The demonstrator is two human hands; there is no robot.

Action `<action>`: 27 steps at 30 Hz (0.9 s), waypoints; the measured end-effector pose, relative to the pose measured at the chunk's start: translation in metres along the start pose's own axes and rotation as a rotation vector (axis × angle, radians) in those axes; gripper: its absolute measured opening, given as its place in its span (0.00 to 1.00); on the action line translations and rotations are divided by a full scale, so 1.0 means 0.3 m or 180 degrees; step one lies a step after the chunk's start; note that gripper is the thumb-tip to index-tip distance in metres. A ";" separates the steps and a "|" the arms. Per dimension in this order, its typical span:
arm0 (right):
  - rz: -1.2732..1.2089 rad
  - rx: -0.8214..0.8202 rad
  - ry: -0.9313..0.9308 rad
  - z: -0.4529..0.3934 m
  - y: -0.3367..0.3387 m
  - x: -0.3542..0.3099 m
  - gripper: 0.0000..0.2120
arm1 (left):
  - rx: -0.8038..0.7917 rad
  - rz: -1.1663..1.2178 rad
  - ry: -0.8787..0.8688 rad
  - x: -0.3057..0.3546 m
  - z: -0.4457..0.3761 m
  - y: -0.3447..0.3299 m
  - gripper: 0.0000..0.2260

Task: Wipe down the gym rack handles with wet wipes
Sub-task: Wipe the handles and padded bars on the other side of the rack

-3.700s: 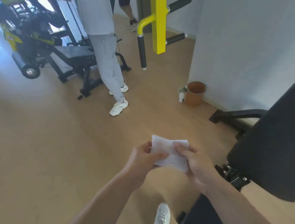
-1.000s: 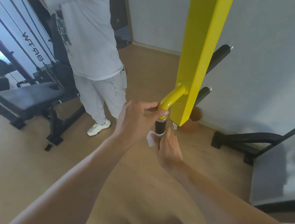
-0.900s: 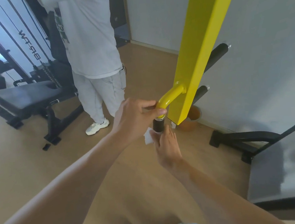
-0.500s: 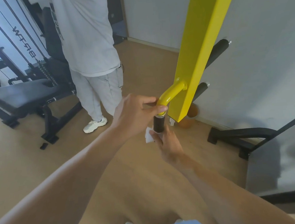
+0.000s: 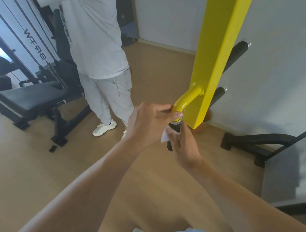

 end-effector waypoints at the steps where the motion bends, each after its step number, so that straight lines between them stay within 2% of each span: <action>1: -0.0202 0.0178 0.0119 -0.009 0.032 -0.040 0.15 | -0.0022 0.0004 -0.0010 -0.001 0.003 -0.004 0.09; 3: -0.0127 0.0209 0.0077 0.004 0.031 -0.035 0.17 | -0.0051 -0.0025 -0.0049 0.005 0.008 -0.015 0.10; 6: 0.0978 -0.0448 -0.0484 0.073 -0.080 0.132 0.20 | 0.0062 -0.0070 0.0019 0.009 0.006 -0.010 0.11; 7: 0.1122 -0.0575 -0.0575 0.084 -0.097 0.159 0.21 | 0.0086 -0.0082 0.0042 0.009 0.005 -0.006 0.11; 9: 0.0683 -0.0413 -0.0397 0.047 -0.061 0.089 0.22 | 0.0070 -0.0112 0.0043 0.007 0.006 -0.003 0.11; 11: 0.0038 -0.0004 0.0050 -0.020 0.025 -0.053 0.19 | 0.0053 -0.0112 0.0050 0.004 0.009 0.000 0.10; 13: -0.0152 0.0237 0.0300 -0.057 0.077 -0.115 0.18 | 0.0073 -0.0089 0.0036 0.005 0.013 0.000 0.09; 15: 0.0136 -0.0061 0.0070 -0.028 0.021 -0.030 0.20 | 0.0093 -0.0062 0.0037 0.008 0.013 -0.002 0.09; 18: 0.1082 -0.0947 -0.0646 0.075 -0.121 0.184 0.20 | 0.0131 -0.0093 0.0006 0.010 0.007 0.000 0.10; 20: 0.0930 -0.0837 -0.0615 0.063 -0.104 0.164 0.20 | 0.0178 -0.0122 0.0015 0.003 0.002 0.006 0.11; 22: 0.0273 -0.0333 -0.0246 0.008 -0.025 0.044 0.14 | 0.0193 -0.0116 0.0065 -0.013 -0.003 0.010 0.12; 24: -0.0065 0.0122 0.0154 -0.030 0.055 -0.074 0.07 | 0.0136 -0.0098 0.0051 -0.020 -0.004 0.004 0.11; 25: -0.0067 0.0146 0.0196 -0.029 0.056 -0.079 0.07 | 0.0112 -0.0102 0.0023 -0.019 -0.003 0.000 0.11; 27: 0.0245 -0.0221 -0.0163 0.002 -0.016 0.017 0.11 | 0.0141 -0.0133 -0.0027 -0.014 -0.006 -0.001 0.10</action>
Point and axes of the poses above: each hand's wrist, its own z-axis away from the middle knuckle, its own y-axis out of the back of the hand, x = y × z, the point moved 10 cm from there along -z, towards the middle knuckle, and after that the axes turned 9 degrees about z, right-handed, at the moved point
